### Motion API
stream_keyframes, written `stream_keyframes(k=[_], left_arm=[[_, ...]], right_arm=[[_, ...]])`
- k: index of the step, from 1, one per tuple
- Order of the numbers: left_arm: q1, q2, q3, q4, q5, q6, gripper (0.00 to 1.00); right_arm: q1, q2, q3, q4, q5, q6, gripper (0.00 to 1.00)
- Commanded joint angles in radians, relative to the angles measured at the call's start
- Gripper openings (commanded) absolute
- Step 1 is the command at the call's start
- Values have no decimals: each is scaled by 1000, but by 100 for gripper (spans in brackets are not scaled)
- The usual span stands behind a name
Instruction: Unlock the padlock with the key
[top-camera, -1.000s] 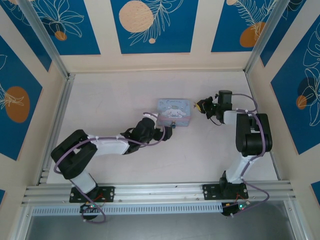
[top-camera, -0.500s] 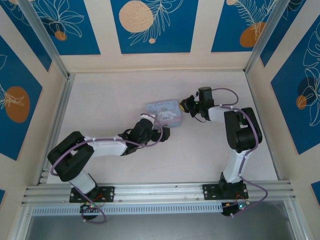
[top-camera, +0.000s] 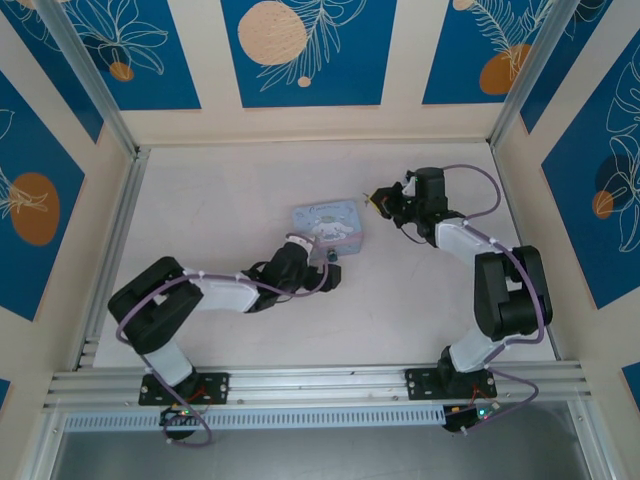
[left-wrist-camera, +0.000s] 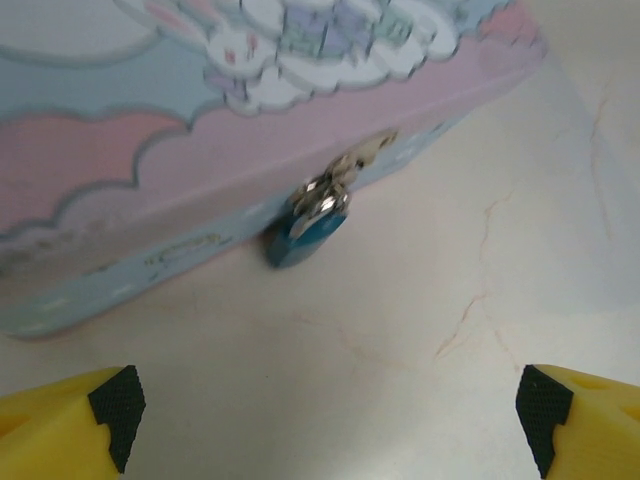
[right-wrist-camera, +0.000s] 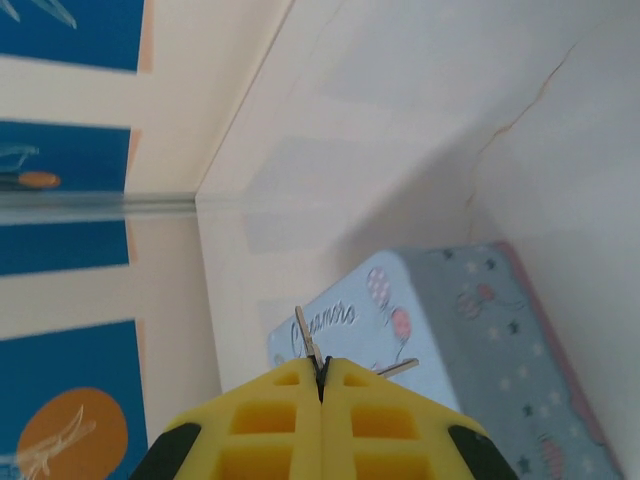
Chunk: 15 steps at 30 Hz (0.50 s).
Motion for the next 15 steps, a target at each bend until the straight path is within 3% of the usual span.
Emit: stream_keyframes(k=[1,15], left_arm=[[10,53,42,30,38,18,97],[10,219,142,83,-33,75,96]], right_arm=[[43,28,27,5,-83,-40,0],[95,132,-12,72,-126,8,0]])
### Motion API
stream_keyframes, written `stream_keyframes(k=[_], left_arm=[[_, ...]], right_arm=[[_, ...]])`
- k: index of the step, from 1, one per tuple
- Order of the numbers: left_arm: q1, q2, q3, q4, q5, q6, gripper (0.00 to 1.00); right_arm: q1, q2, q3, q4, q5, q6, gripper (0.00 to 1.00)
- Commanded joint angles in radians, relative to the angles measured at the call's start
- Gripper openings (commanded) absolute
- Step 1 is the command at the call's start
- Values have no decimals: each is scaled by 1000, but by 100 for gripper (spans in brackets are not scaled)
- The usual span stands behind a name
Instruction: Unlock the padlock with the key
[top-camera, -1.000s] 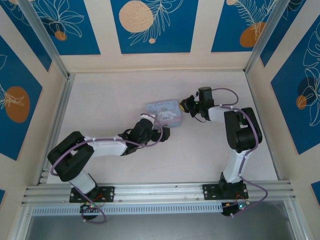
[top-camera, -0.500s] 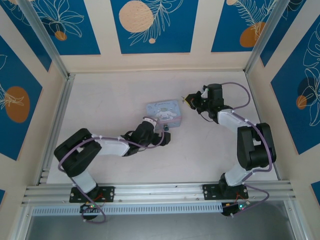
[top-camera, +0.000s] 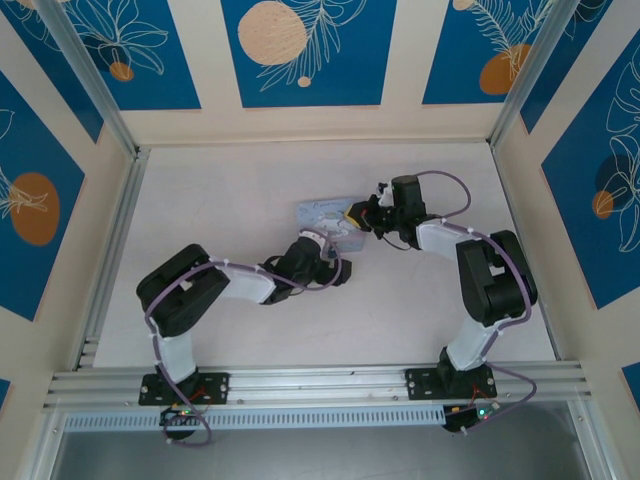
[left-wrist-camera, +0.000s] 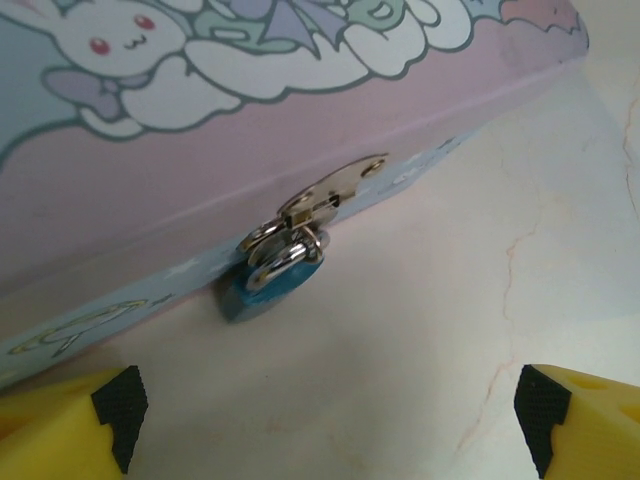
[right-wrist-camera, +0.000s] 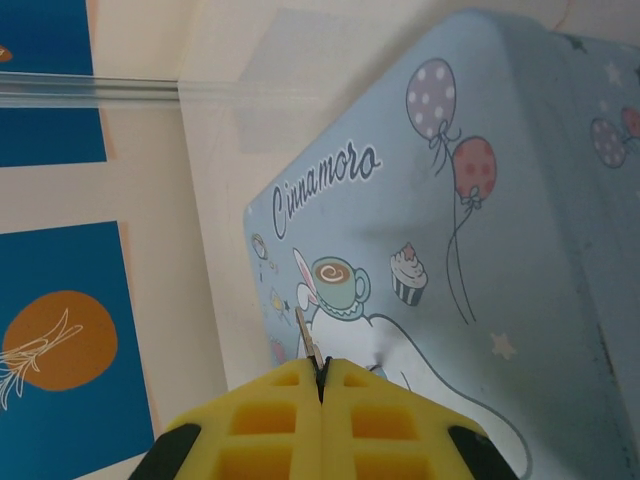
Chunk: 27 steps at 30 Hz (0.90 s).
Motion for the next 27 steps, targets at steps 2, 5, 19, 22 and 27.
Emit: stream_keyframes(k=[2,5,19,22,27], left_arm=[[10,69,20,36,-41,23,96],[10,87,30,65,-43,17,96],[12,192,185,91,76,1,96],[13,207,206,103,110,-3,96],[17,208,214,150,164,-28,96]], right_arm=[[0,25,-21,35,-27,20,0],[-1,37,-23,42,-27,25,0],[5,59,-18,31,-6,36,0],[3,64,-15,27,-4,32,0],[0,70,-9,21,-10,30,0]])
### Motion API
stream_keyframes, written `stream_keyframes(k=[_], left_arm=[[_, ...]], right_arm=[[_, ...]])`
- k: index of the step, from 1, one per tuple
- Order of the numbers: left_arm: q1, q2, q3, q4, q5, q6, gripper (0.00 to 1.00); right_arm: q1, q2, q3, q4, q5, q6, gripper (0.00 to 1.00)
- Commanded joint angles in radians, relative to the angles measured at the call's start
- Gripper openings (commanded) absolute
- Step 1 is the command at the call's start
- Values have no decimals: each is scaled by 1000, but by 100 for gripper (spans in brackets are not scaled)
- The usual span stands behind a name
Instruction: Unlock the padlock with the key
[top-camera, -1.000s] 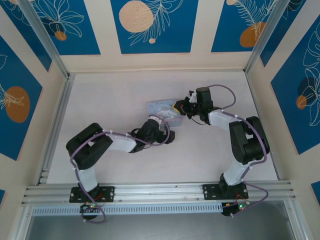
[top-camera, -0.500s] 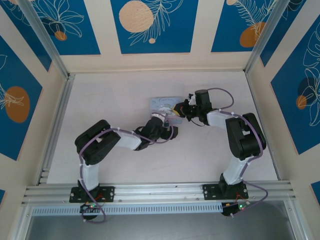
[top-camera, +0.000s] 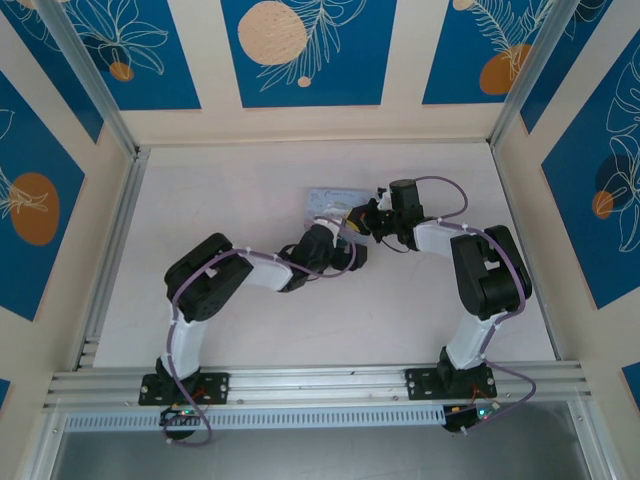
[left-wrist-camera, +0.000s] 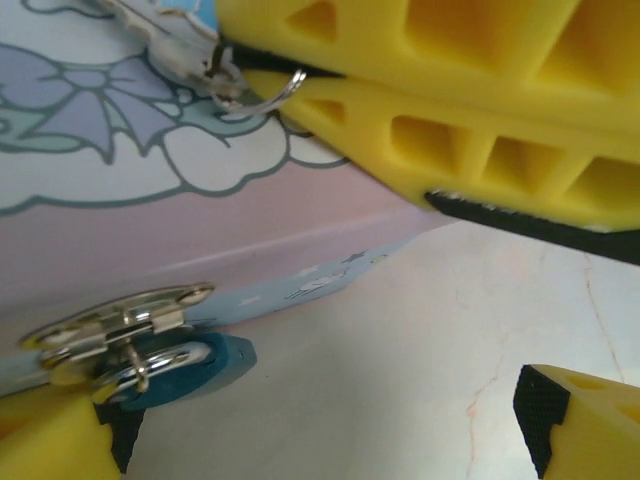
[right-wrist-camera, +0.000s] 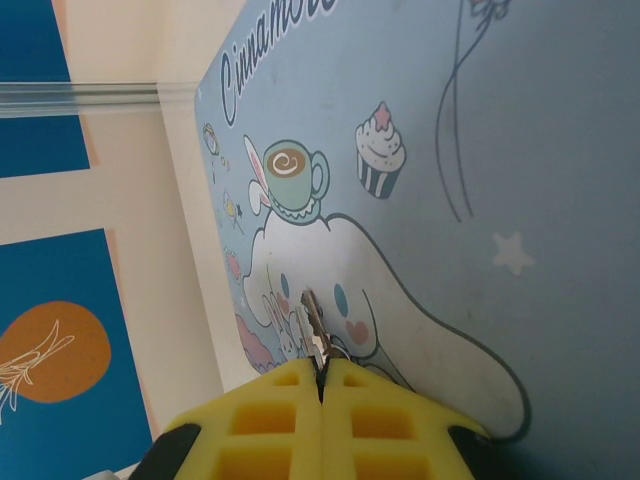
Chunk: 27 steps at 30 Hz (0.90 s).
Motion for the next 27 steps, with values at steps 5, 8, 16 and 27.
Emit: stream_keyframes(k=[5,8,16,27], left_arm=[[14,20,20,92,138,-68,96],[27,22,13,129,146,-106,96],[46,57,-7,225,136,-203,94],[47,76,-68,378,87,-314,76]], right_arm=[[-1,24,4,-15,-6,2,0],[-4,24,-1,-14,-6,4,0],[-16,22,-7,-16,-10,-1,0],[-33,23,-10,-32,-15,-9,0]])
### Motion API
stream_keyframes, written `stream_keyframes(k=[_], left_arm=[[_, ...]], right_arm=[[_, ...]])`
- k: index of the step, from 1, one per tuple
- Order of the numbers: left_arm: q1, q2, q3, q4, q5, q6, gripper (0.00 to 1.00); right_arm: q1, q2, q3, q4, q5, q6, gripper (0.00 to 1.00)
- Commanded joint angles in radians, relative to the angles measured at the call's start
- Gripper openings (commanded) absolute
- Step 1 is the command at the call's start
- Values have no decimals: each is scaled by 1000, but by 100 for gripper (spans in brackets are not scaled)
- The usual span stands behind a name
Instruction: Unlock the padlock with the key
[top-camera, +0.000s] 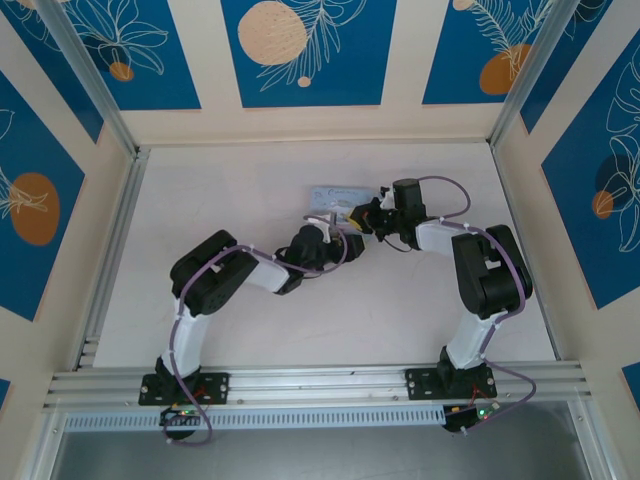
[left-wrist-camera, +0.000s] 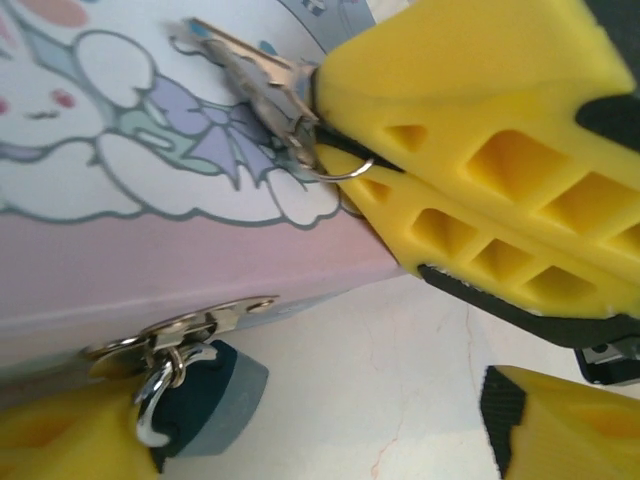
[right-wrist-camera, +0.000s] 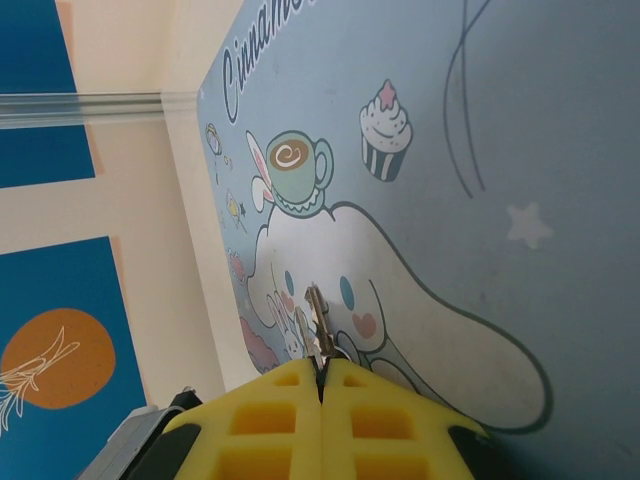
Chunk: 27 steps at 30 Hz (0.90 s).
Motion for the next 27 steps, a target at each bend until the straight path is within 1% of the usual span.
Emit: stream_keyframes(k=[1,4,7,11,17,22,24,27], left_arm=[[6,20,-15,93,-10,-42,73],[7,20,-18,92,-12,-45,62],[7,26,-19,84,-19,-48,54],[7,37,-20,67,-44,-60,51],[7,52,-15,26,-83,-70,43],[6,65,-7,22,-86,-76,34],[7,66,-5,18,-88,-78,33],[7,65,-6,14,-89,-77,26]], right_arm=[[-9,18,-10,-39,-5,-8,0],[-13,20,-13,-36,-8,-6,0],[-16,19,-14,-36,-10,-8,0],[-18,19,-15,-37,-12,-8,0],[-24,17,-19,-36,-13,-7,0],[-24,18,-22,-34,-12,-5,0],[-24,17,-24,-33,-12,-5,0],[-24,18,-25,-30,-11,-2,0]])
